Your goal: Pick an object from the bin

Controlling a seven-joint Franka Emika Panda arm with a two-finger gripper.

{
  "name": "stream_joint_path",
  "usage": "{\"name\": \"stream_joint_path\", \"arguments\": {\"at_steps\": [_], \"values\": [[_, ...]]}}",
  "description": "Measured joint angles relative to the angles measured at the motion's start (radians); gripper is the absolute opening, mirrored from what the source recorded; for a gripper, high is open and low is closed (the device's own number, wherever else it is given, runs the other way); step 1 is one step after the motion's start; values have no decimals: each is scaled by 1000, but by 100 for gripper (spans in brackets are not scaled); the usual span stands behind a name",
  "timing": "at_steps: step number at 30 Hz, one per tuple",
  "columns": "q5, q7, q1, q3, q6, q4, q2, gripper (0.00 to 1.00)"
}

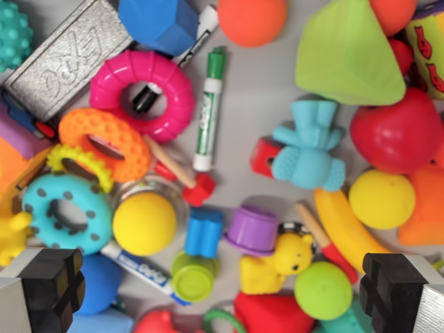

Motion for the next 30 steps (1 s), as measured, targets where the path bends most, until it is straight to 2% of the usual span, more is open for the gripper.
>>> {"name": "stream_joint_path", "arguments": {"at_steps": [18,30], "values": [[0,135,37,9,85,-81,7,100],[1,250,69,16,157,-137,25,100]]}}
